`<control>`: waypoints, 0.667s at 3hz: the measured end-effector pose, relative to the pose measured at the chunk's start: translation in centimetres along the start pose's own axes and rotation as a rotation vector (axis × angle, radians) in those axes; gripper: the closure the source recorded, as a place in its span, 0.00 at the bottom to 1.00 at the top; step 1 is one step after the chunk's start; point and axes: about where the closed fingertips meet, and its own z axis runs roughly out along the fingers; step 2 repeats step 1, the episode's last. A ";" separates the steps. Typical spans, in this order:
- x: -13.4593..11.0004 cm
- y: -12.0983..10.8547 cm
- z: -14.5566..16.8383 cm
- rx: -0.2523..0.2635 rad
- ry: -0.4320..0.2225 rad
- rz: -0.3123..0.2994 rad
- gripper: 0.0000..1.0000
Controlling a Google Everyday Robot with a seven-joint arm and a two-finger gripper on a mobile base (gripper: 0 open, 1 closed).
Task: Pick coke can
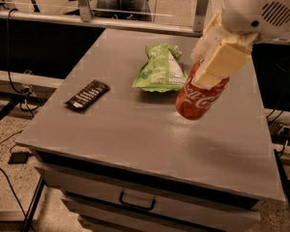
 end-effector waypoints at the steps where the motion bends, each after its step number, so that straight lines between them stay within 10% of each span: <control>1: -0.1 -0.1 0.2 0.009 -0.010 -0.002 1.00; 2: -0.1 -0.1 0.2 0.009 -0.010 -0.002 1.00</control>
Offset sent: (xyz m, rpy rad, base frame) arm 0.0000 0.0000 0.0000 0.0000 0.0000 0.0000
